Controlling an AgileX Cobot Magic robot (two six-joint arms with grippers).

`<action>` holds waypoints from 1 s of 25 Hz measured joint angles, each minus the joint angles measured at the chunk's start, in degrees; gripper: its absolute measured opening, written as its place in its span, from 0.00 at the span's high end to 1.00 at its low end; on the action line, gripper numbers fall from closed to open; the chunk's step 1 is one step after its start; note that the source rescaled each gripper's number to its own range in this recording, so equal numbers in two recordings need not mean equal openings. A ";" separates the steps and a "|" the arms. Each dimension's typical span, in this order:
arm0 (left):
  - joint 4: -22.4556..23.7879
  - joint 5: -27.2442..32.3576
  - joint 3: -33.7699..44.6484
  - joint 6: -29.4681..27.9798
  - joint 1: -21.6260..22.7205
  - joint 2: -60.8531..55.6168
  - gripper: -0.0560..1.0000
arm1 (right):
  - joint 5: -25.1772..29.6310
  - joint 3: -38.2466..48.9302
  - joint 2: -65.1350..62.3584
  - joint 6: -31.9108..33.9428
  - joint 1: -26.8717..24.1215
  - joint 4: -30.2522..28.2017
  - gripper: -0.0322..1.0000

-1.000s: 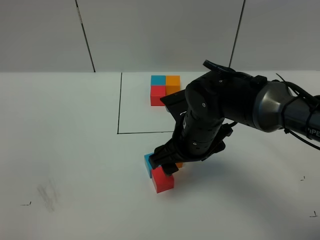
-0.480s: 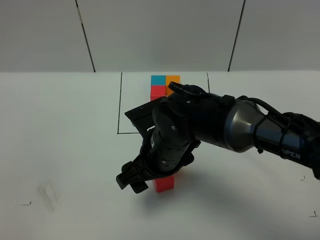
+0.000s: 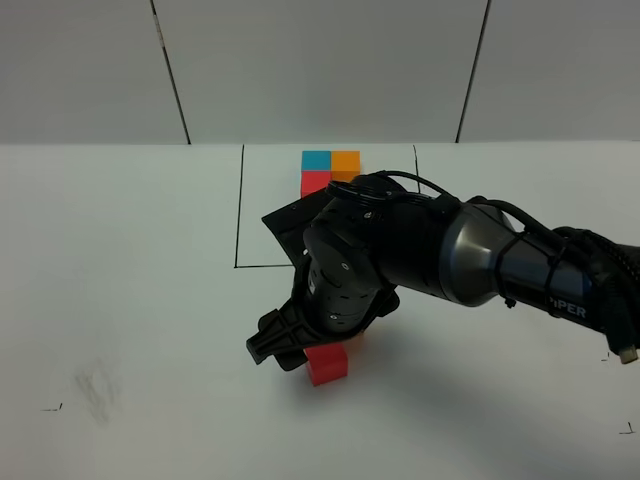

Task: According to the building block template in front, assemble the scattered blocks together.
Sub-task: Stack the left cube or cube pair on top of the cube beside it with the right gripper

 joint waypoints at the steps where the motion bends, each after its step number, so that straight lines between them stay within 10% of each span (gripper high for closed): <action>1: 0.00 0.00 0.00 0.00 0.00 0.00 0.00 | -0.16 -0.07 0.54 -0.07 0.00 0.26 0.33; 25: 0.00 0.00 0.00 0.00 0.00 0.00 0.00 | -2.52 -0.07 5.71 -1.21 -1.91 2.71 0.33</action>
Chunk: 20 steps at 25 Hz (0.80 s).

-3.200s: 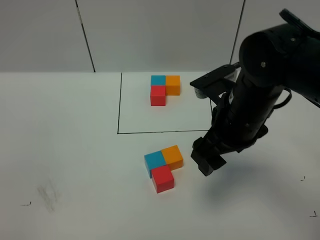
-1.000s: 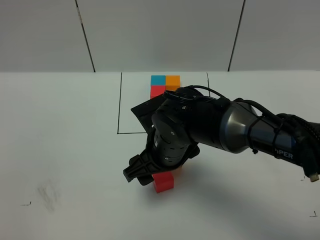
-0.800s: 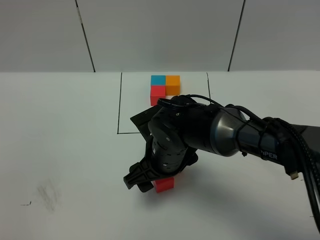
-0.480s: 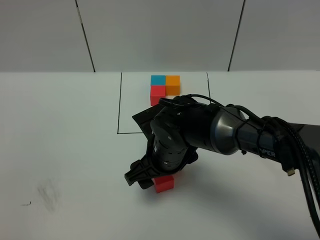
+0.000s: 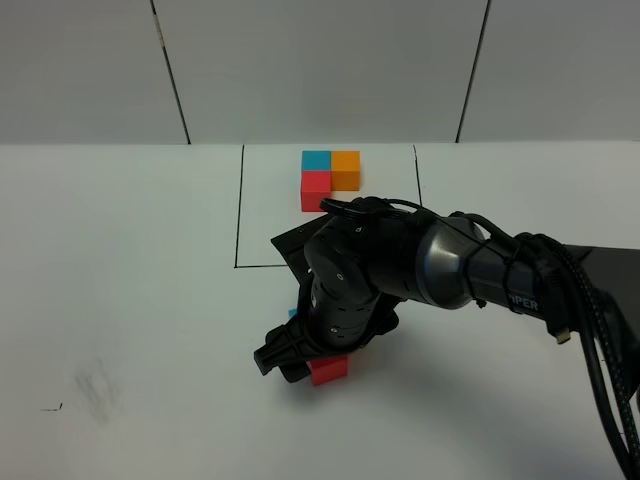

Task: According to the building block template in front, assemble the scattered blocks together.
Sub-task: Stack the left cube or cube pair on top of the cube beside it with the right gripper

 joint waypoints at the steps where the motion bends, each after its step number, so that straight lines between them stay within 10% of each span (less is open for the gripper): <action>1: 0.00 0.00 0.00 0.00 0.00 0.00 0.00 | 0.00 0.00 0.16 -0.16 0.00 0.23 0.33; 20: 0.00 0.00 0.00 0.00 0.00 0.00 0.00 | -4.82 0.00 2.82 -2.06 0.00 2.55 0.33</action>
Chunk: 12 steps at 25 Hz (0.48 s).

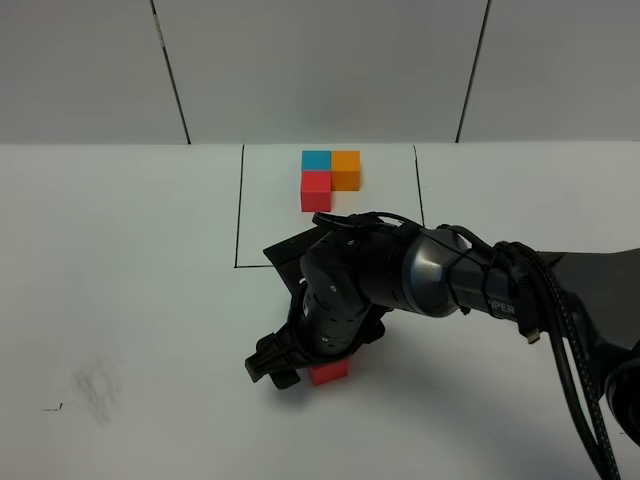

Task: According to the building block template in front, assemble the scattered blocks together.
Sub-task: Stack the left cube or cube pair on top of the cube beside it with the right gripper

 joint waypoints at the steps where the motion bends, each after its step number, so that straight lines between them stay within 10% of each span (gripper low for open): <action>1: 0.00 0.00 0.00 0.00 0.00 0.00 0.00 | -0.21 0.00 0.02 0.00 0.00 0.00 0.33; 12: 0.00 0.00 0.00 0.00 0.00 0.00 0.00 | -0.74 0.00 1.86 -0.58 -0.19 0.06 0.34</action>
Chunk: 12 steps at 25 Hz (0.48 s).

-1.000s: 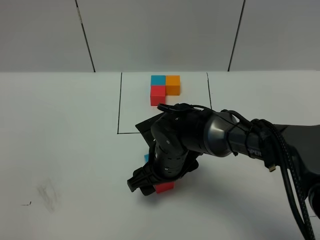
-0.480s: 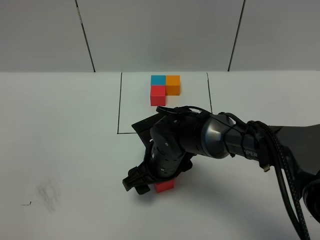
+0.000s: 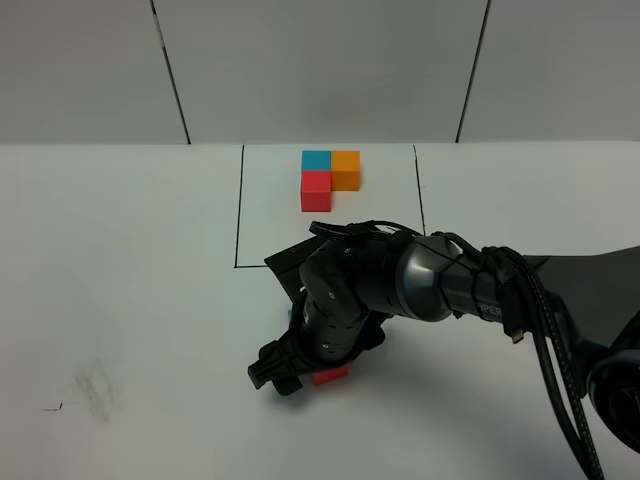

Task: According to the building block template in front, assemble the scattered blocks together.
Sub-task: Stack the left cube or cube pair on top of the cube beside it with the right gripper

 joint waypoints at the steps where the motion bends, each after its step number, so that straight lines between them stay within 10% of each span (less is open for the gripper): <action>1: 0.00 0.00 0.00 0.00 0.00 0.00 0.00 | 0.00 0.00 0.00 0.00 0.00 0.00 0.36; 12: 0.00 0.00 0.00 0.00 0.00 0.00 0.00 | -0.05 0.00 0.00 -0.12 -0.17 0.13 0.78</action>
